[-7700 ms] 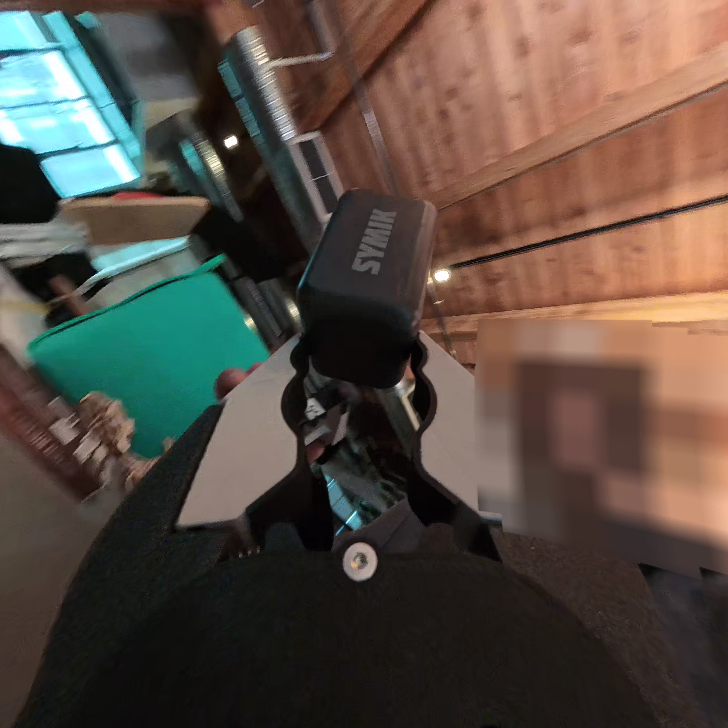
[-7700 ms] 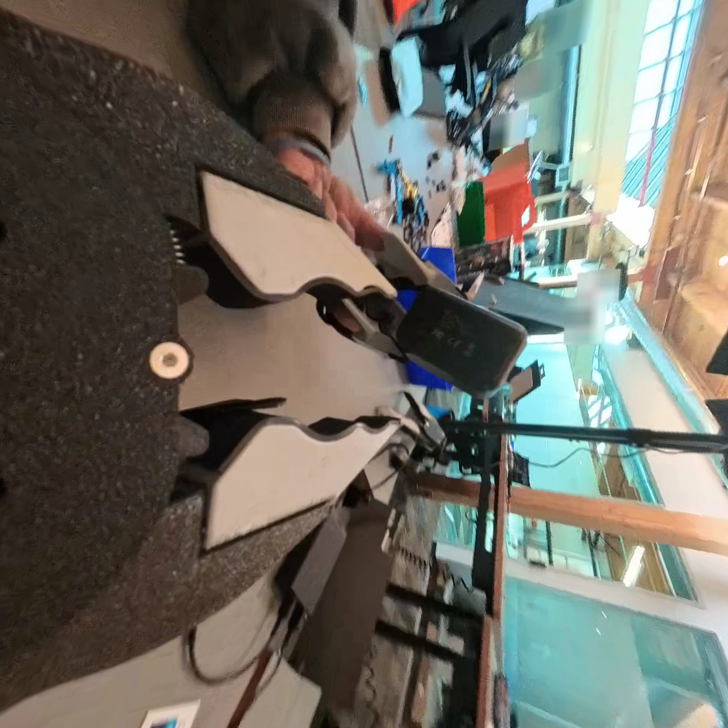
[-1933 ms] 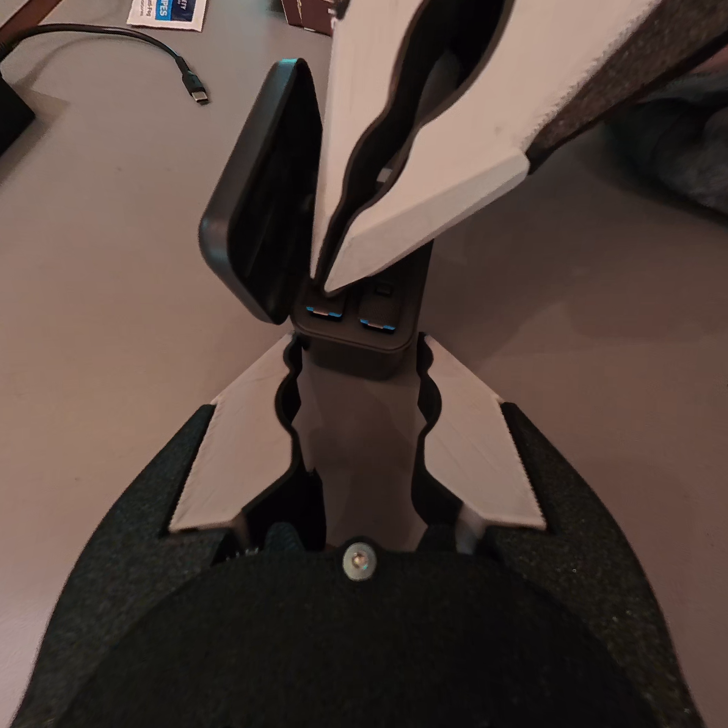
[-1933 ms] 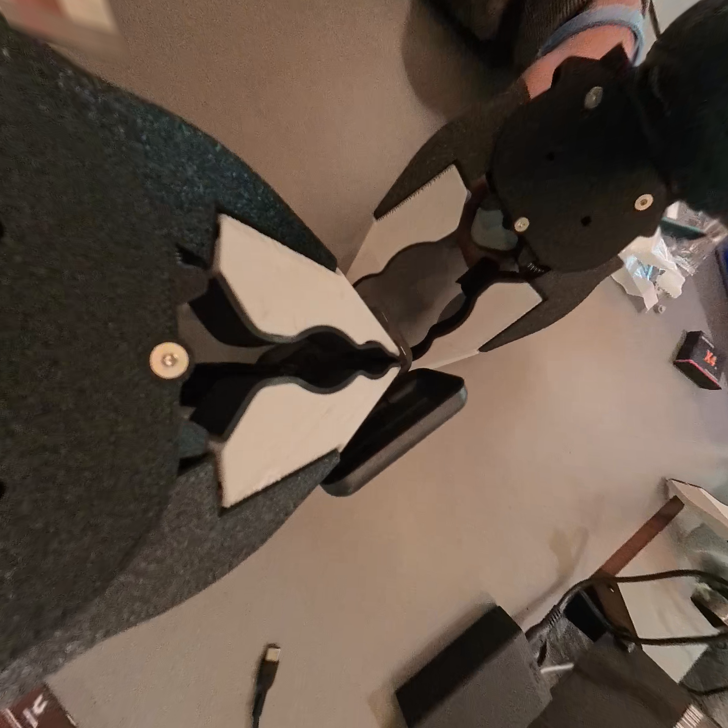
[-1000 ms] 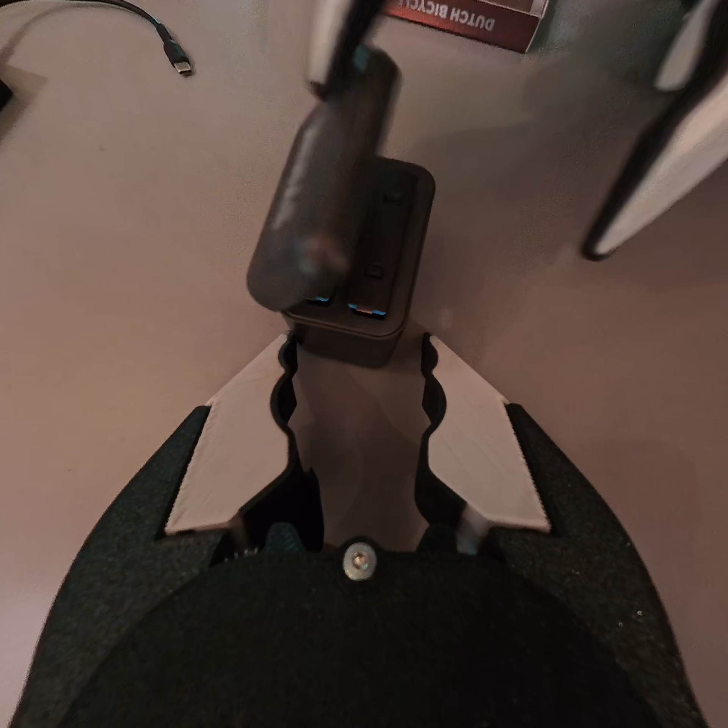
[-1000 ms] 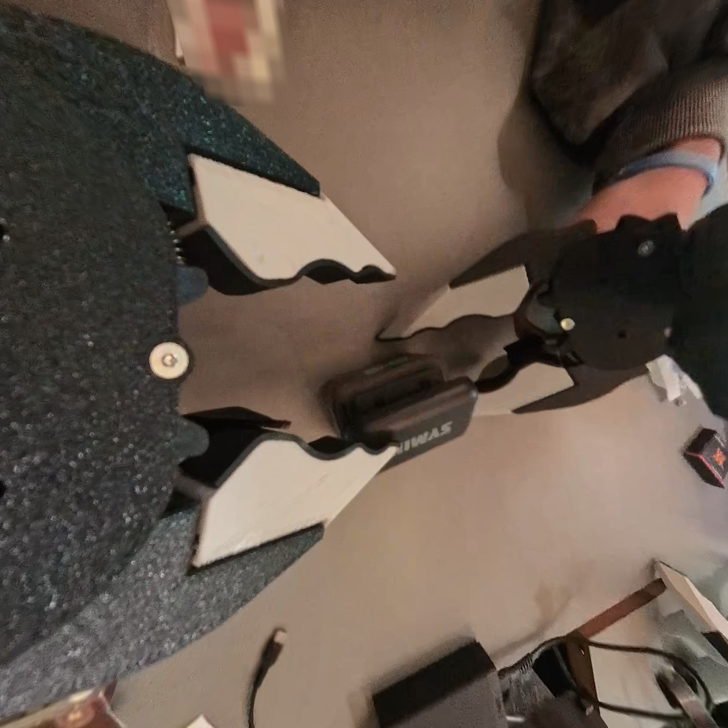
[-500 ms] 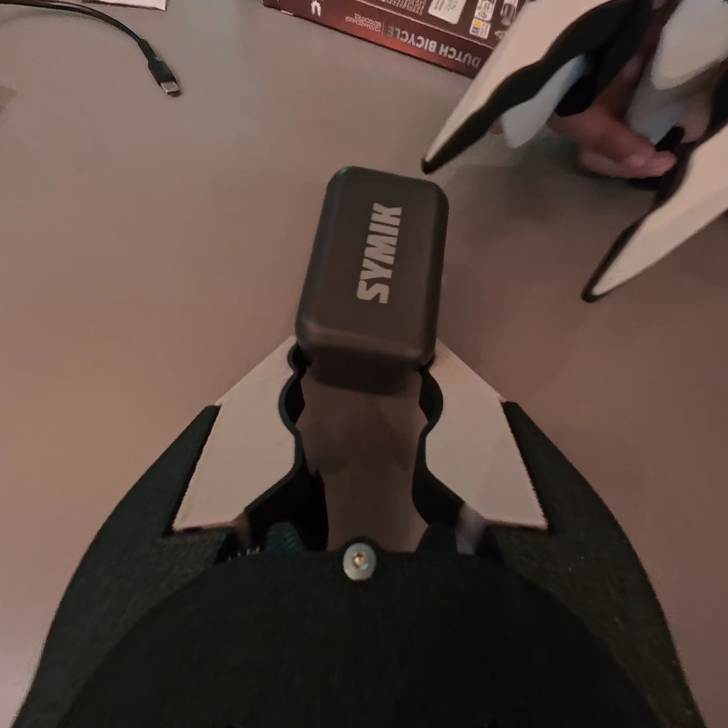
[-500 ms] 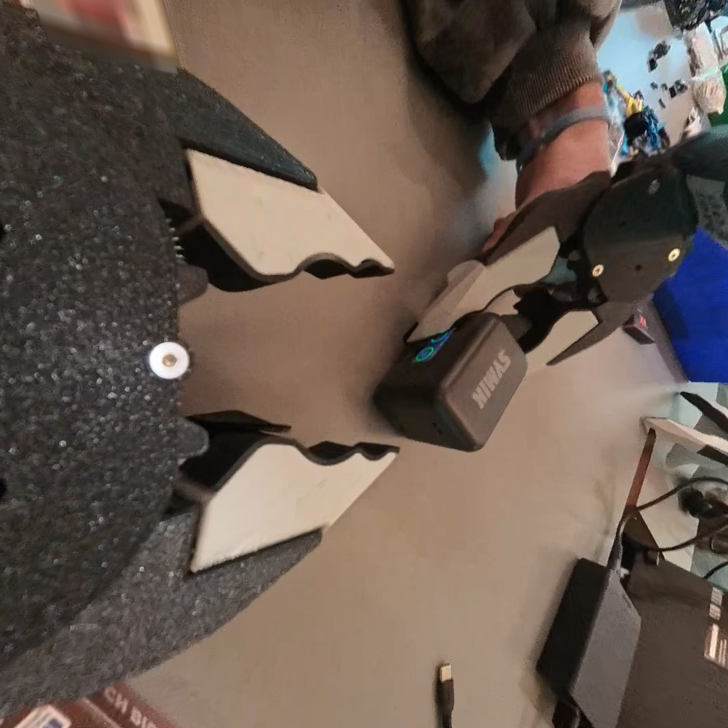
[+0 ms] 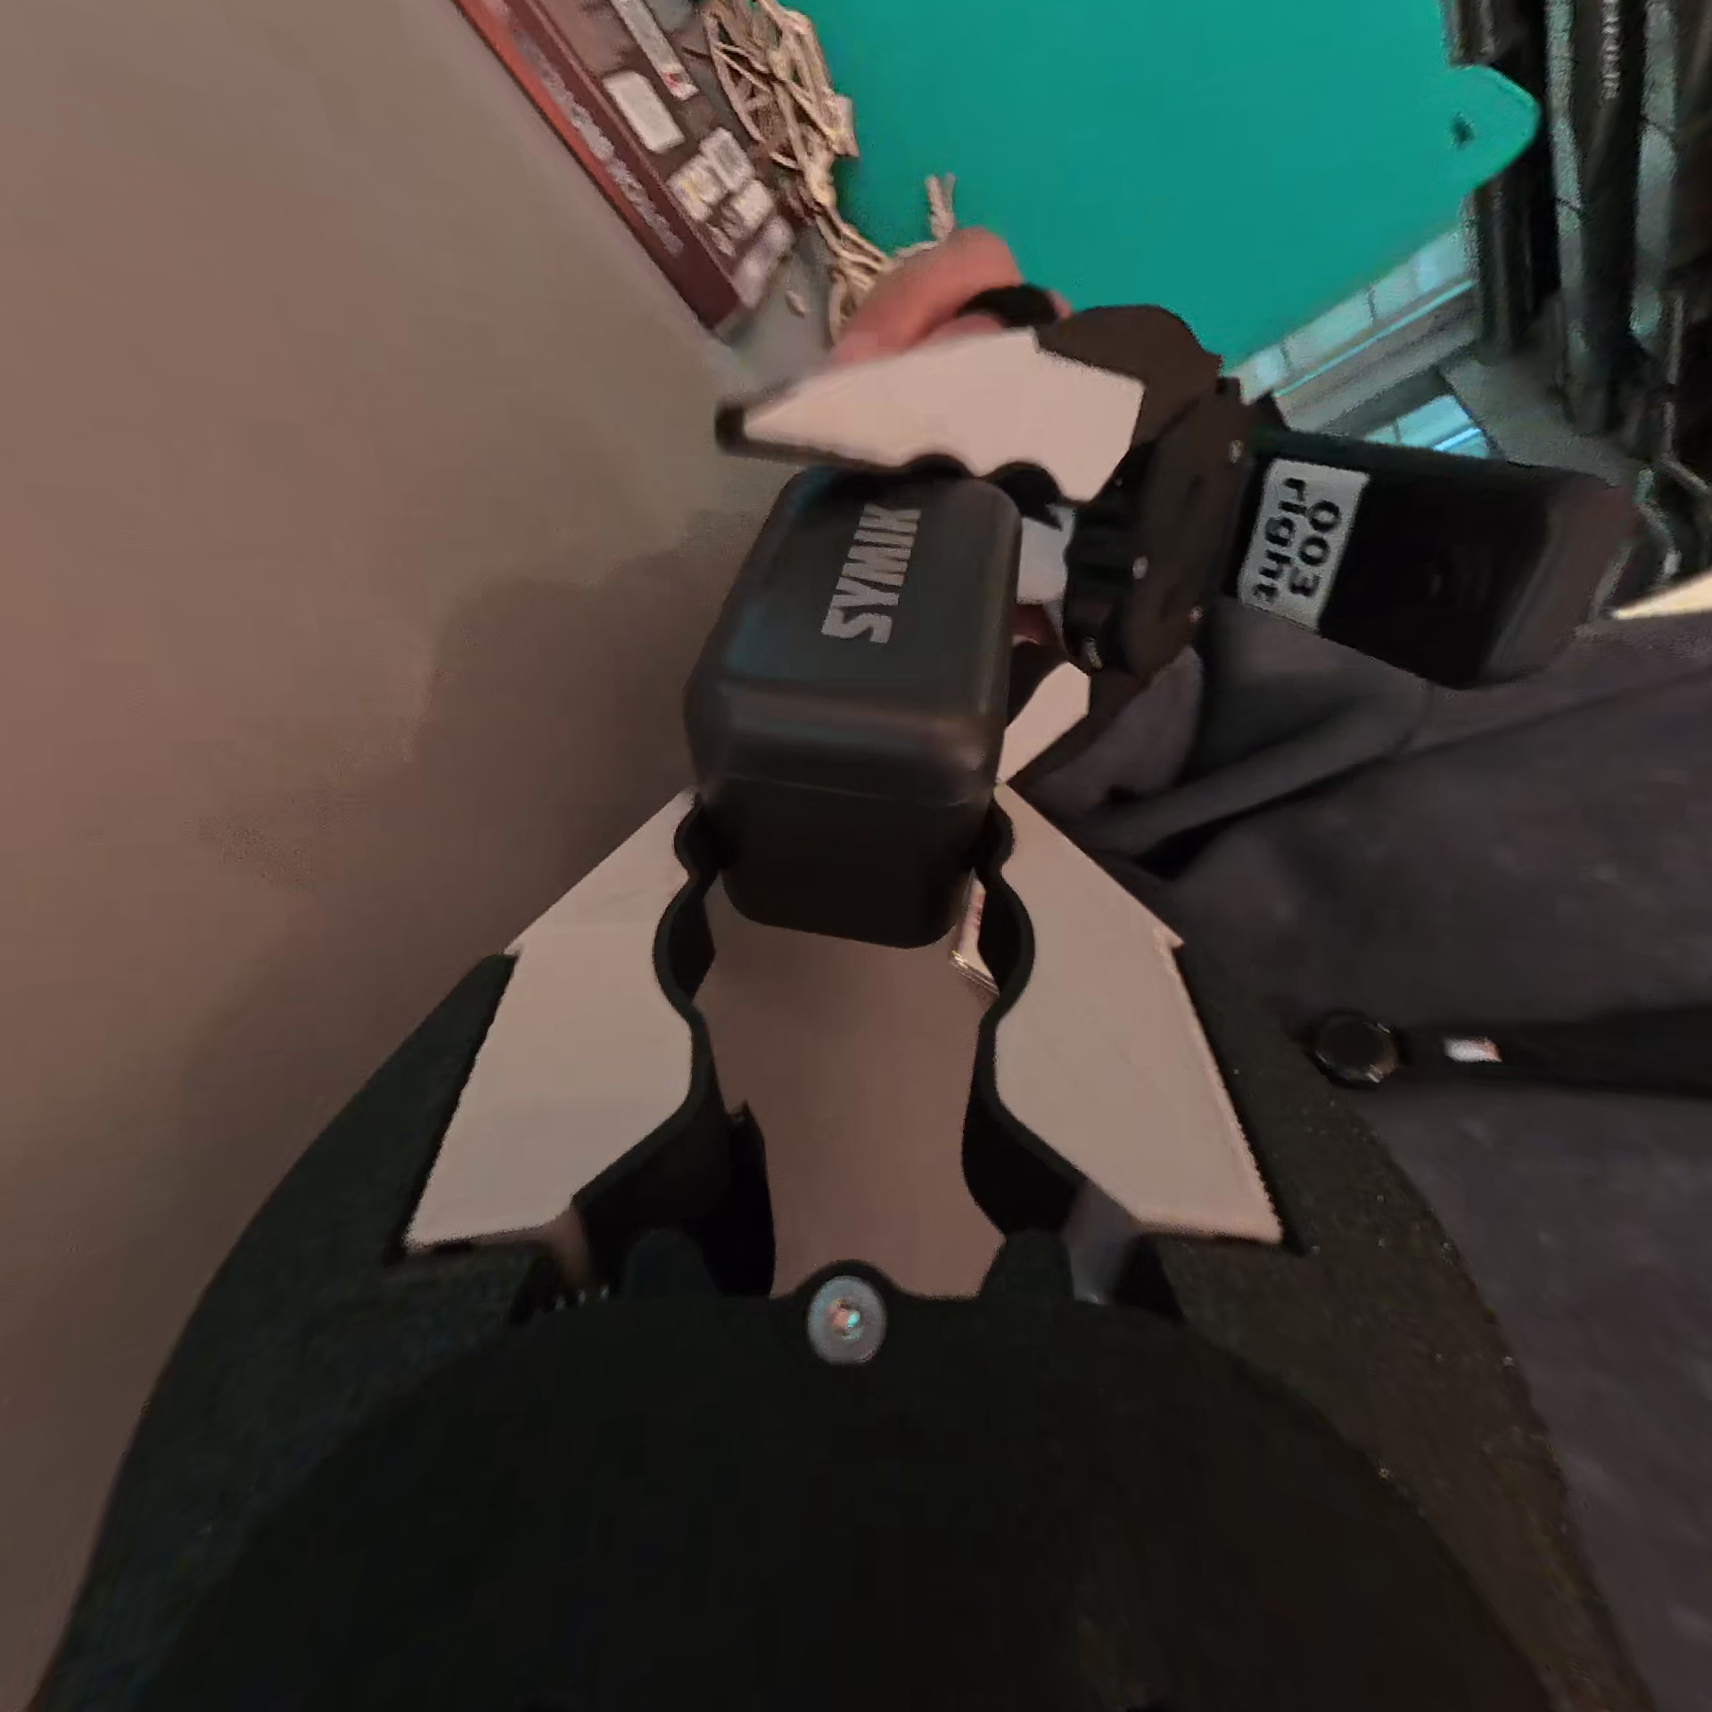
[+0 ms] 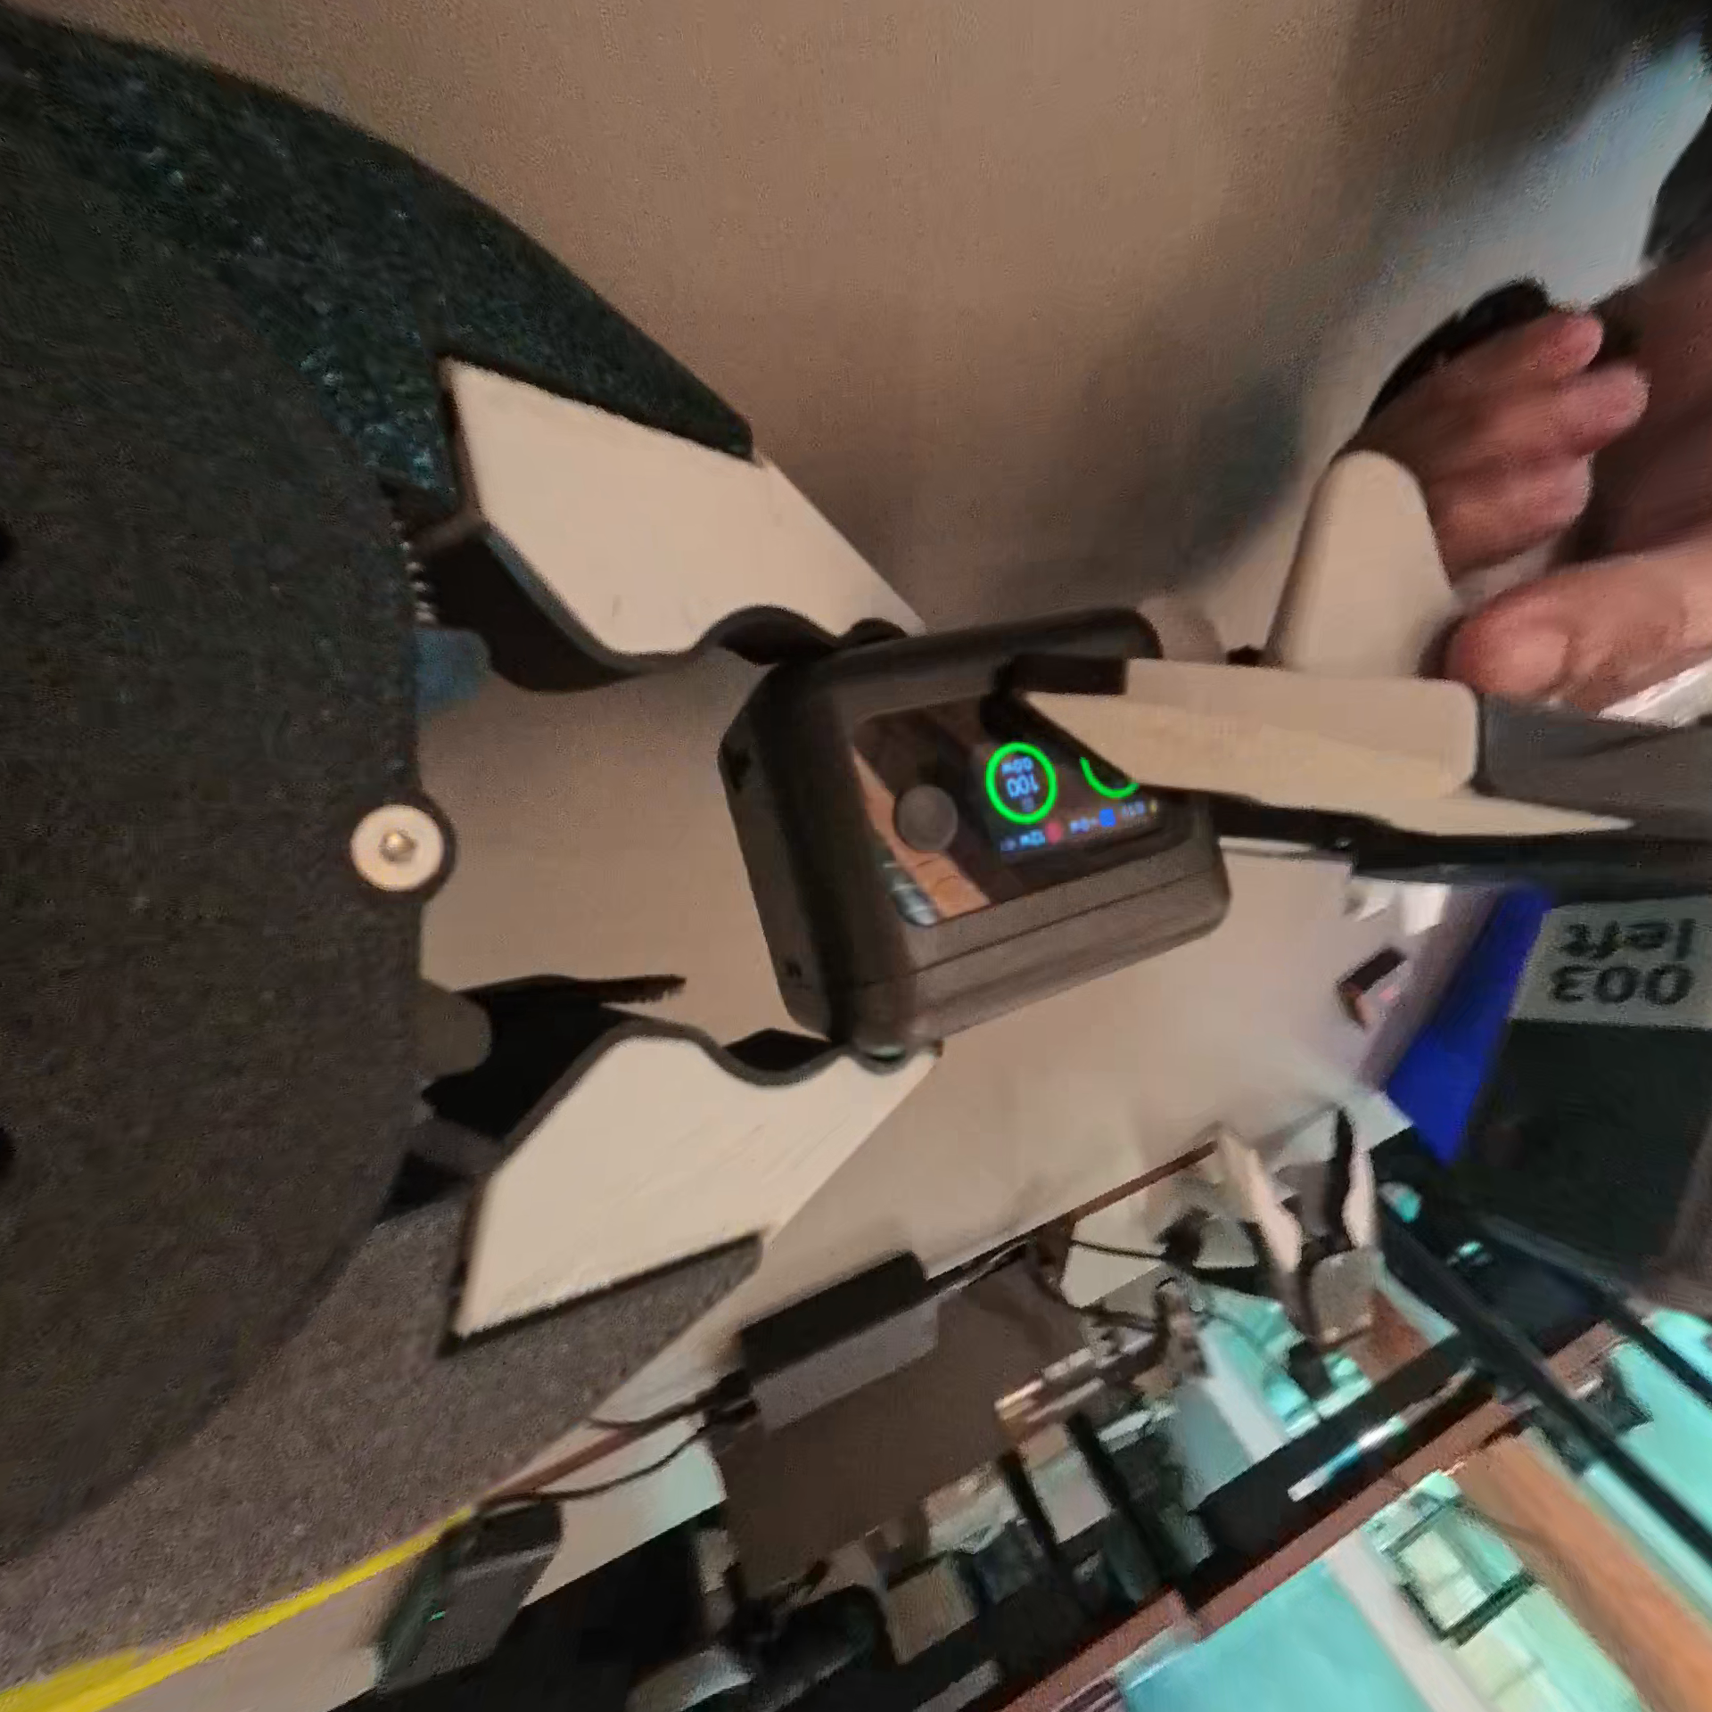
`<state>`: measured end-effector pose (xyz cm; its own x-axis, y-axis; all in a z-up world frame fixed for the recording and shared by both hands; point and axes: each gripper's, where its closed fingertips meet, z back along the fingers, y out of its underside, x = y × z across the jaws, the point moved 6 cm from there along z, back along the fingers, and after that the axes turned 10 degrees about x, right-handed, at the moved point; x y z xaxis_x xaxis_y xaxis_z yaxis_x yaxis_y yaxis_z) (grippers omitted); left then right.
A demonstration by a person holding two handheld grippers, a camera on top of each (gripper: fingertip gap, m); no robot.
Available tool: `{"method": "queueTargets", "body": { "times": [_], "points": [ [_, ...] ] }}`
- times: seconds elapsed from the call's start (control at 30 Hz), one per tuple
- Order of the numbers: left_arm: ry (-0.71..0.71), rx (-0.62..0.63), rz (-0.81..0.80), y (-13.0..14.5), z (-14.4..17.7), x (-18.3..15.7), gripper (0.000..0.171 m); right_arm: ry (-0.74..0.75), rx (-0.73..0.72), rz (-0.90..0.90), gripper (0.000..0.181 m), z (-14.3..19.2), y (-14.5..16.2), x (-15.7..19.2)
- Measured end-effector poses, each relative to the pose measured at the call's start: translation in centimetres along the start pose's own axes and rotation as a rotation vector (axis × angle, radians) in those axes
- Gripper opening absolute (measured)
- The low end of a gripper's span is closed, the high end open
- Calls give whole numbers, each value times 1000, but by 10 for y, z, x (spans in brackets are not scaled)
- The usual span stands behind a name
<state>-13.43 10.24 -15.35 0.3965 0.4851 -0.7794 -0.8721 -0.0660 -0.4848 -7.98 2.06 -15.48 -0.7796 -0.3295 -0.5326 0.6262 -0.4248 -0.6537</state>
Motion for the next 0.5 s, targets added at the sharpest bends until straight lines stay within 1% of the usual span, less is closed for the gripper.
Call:
{"method": "queueTargets", "body": {
  "times": [0.07, 0.1, 0.17, 0.2, 0.27, 0.3, 0.37, 0.4, 0.43, 0.5],
  "points": [
    [60, 16, -14, 15, 6, -22, 55, -76, -81, 68, 79, 16, -22, 10],
    [90, 3, -15, 21, 9, -36, 55, -104, -112, 88, 78, 26, -36, 13],
    [123, -56, -29, 34, 18, -70, 55, -153, -193, 111, 77, 47, -68, 18],
    [110, -98, -47, 40, 23, -88, 55, -172, -214, 132, 76, 55, -83, 21],
    [24, -200, -99, 53, 34, -120, 57, -213, -245, 185, 76, 69, -108, 27],
    [-26, -257, -127, 60, 41, -135, 63, -228, -265, 219, 76, 74, -119, 31],
    [-165, -379, -161, 77, 54, -156, 83, -229, -286, 308, 76, 80, -140, 38],
    [-247, -432, -165, 89, 61, -163, 94, -217, -291, 362, 76, 82, -148, 42],
    [-323, -481, -167, 102, 66, -170, 100, -198, -292, 419, 76, 83, -156, 46],
    [-456, -578, -168, 133, 75, -183, 104, -142, -293, 524, 76, 82, -171, 55]
  ]
}}
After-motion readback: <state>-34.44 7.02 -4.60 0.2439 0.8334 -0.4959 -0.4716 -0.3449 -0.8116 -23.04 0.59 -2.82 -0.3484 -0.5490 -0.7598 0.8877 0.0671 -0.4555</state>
